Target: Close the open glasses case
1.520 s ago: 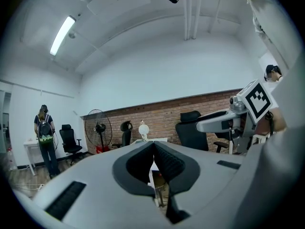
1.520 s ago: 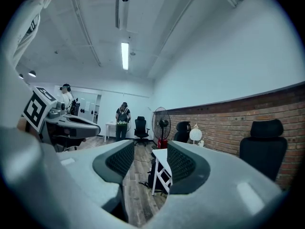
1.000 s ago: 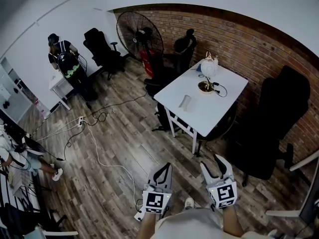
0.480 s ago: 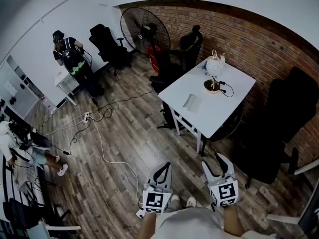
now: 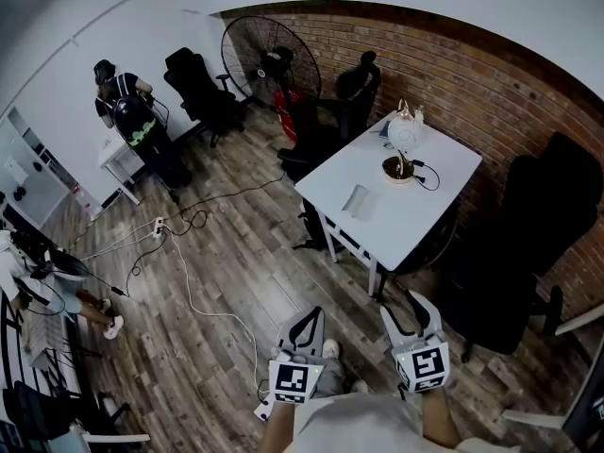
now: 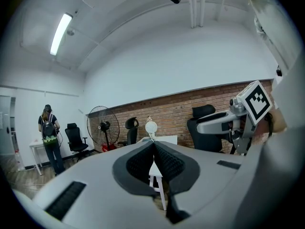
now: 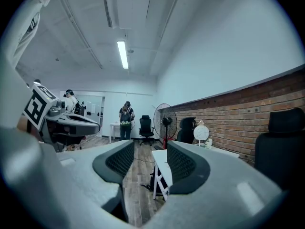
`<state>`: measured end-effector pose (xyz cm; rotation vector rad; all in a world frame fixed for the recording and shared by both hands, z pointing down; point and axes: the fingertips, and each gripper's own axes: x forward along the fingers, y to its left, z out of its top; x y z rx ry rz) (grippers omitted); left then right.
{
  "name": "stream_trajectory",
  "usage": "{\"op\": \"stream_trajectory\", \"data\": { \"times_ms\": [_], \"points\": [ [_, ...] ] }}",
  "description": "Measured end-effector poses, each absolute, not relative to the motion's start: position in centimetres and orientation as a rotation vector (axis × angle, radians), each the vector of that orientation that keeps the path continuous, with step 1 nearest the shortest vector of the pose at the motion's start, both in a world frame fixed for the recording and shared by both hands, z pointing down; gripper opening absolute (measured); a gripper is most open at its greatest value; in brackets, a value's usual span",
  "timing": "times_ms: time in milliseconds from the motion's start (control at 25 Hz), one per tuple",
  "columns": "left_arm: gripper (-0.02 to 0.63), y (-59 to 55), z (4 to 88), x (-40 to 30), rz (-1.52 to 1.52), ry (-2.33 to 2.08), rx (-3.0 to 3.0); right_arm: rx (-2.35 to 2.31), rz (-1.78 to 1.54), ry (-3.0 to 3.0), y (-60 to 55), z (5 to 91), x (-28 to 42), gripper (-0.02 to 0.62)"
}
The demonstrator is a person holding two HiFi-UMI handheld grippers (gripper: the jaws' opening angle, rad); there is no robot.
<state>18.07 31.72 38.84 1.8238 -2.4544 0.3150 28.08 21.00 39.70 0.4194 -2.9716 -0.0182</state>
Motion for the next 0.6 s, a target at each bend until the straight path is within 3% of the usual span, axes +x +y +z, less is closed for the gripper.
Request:
{"op": "stream_trajectory", "data": {
  "times_ms": [600],
  "points": [
    [0.005, 27.4, 39.4, 11.6, 0.296, -2.422, 1.917, 0.5, -0.012, -2.919, 17.3, 40.7, 22.2, 0.218]
  ]
}}
